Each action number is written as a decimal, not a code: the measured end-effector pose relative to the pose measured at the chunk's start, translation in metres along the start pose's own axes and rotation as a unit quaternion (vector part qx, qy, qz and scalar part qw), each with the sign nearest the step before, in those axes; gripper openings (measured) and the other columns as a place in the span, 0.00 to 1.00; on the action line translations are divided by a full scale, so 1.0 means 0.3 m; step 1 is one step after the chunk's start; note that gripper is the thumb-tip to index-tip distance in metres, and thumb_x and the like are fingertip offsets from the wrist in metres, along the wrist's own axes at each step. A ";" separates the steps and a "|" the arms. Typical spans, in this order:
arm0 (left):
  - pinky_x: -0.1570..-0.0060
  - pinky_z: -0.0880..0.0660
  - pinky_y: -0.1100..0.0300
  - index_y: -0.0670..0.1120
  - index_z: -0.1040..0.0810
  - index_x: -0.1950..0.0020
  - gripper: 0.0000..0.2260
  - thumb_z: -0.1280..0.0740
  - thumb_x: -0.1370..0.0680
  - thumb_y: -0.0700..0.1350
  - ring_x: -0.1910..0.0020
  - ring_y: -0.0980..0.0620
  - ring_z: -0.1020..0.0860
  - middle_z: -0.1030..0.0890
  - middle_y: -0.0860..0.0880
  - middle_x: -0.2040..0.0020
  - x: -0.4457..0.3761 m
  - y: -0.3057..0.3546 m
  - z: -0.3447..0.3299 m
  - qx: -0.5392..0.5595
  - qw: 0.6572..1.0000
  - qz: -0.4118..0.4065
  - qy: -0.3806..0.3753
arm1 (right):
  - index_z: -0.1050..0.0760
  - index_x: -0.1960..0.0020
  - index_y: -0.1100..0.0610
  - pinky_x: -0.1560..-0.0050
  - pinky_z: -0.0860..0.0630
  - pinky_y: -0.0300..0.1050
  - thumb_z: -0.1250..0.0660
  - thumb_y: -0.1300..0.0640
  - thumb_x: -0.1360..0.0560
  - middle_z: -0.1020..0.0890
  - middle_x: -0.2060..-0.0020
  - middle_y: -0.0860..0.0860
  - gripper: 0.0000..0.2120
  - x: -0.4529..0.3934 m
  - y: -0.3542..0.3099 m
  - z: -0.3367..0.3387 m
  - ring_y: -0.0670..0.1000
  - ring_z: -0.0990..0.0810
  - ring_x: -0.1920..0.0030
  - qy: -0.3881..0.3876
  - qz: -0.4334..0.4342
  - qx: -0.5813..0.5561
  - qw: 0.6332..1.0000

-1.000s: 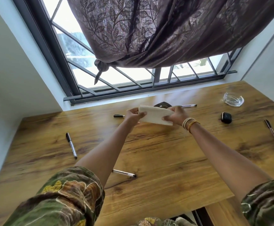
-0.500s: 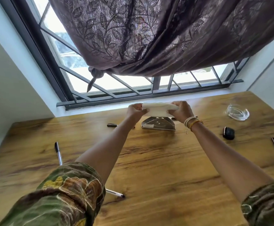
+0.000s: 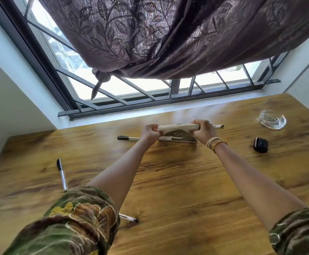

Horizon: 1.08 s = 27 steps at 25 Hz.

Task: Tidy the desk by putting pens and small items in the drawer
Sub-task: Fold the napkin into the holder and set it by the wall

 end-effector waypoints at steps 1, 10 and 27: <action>0.61 0.29 0.59 0.40 0.17 0.50 0.10 0.24 0.30 0.39 0.61 0.51 0.28 0.23 0.50 0.65 0.004 0.000 0.002 -0.007 1.000 0.003 0.003 | 0.18 0.51 0.59 0.65 0.31 0.32 0.29 0.64 0.30 0.19 0.62 0.54 0.08 0.001 0.009 -0.003 0.51 0.22 0.60 0.002 -0.004 -0.002 1.000; 0.41 0.23 0.49 0.45 0.21 0.37 0.24 0.30 0.32 0.31 0.42 0.46 0.24 0.20 0.45 0.42 0.004 0.014 -0.032 -0.070 0.997 -0.010 -0.043 | 0.21 0.43 0.57 0.59 0.29 0.40 0.35 0.66 0.32 0.21 0.58 0.54 0.18 0.027 0.070 -0.039 0.55 0.22 0.56 -0.035 -0.044 -0.002 0.998; 0.55 0.22 0.52 0.41 0.18 0.44 0.16 0.24 0.30 0.42 0.56 0.47 0.21 0.18 0.45 0.55 0.062 0.040 0.010 -0.072 0.996 -0.057 -0.018 | 0.18 0.48 0.55 0.53 0.18 0.49 0.22 0.54 0.34 0.14 0.58 0.53 0.16 0.031 0.099 -0.044 0.53 0.16 0.55 -0.042 -0.025 -0.144 0.988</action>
Point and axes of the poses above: each hand's wrist, its own x-axis away from the middle knuckle, its own z-axis out of the back of the hand, y = z × x, the point moved 9 cm from there along -x, towards the middle knuckle
